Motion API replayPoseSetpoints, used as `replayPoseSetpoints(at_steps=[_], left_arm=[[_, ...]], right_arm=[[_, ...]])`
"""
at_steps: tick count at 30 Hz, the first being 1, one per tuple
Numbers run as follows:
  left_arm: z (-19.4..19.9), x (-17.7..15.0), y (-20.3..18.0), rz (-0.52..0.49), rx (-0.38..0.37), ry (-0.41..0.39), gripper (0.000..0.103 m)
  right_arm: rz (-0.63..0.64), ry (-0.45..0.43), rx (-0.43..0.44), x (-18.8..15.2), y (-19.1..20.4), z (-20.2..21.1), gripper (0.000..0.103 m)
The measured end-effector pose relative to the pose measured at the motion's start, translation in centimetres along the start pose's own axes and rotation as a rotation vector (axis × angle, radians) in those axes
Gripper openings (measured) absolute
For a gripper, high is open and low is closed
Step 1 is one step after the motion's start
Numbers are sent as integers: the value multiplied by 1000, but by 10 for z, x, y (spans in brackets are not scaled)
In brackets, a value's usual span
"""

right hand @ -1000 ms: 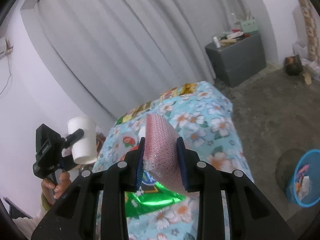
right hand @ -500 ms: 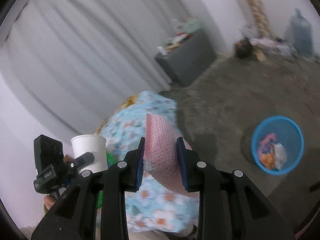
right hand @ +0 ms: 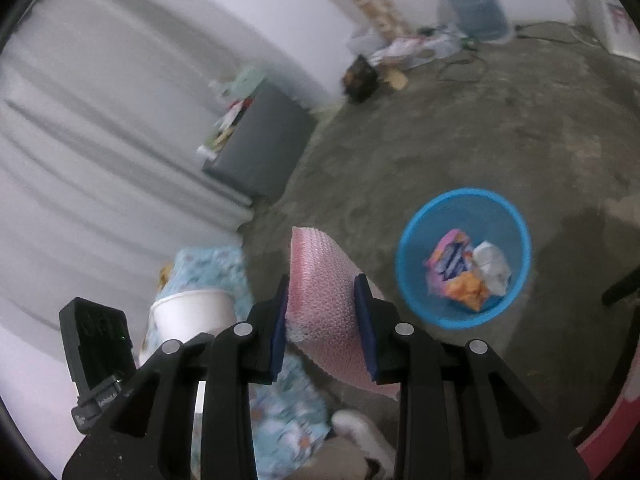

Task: Collect trash
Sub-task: 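Carry the paper cup with left tool while right tool carries pink sponge to wastebasket, then open both tools over the blue wastebasket to drop cup and sponge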

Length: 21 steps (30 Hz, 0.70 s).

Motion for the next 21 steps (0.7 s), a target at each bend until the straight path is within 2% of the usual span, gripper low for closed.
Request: replayPoseSetpoints(at_steps=[2, 4, 5, 6, 7, 9, 12, 17, 21], left_arm=[[-27, 5, -5, 3, -2, 9, 62], [-55, 6, -7, 3, 7, 34, 75], [-71, 5, -4, 1, 33, 58, 86], [-79, 5, 0, 2, 59, 64, 86], [-89, 4, 7, 12, 99, 61, 86], [-96, 1, 15, 36, 124, 68, 86], [-89, -9, 16, 51, 86, 93, 87], [-61, -7, 11, -7, 92, 80, 87], [-17, -4, 4, -16, 57, 49, 87]], right_arm=[[-11, -15, -16, 8, -11, -12, 32], [-21, -28, -54, 15, -26, -25, 37], [-25, -38, -86, 18, -37, -36, 49], [-24, -39, -111, 20, -46, -42, 59], [-29, -35, -153, 19, -58, -49, 60], [-55, -16, -189, 12, -73, -55, 60], [-65, 4, -166, -3, -75, -53, 60], [53, 6, -191, -12, -63, -35, 62], [94, -14, -148, -8, -40, -21, 64]])
Point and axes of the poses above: each gripper's, at about its wrist camera, not at the fingertips, and z roughly against the way its jaws point, y to its left, x to its top, the point moved 9 cm from there along -z, roughly the way its jaws point, and after that the axes turned 11 degrees about -y, right-handed, at the moved point
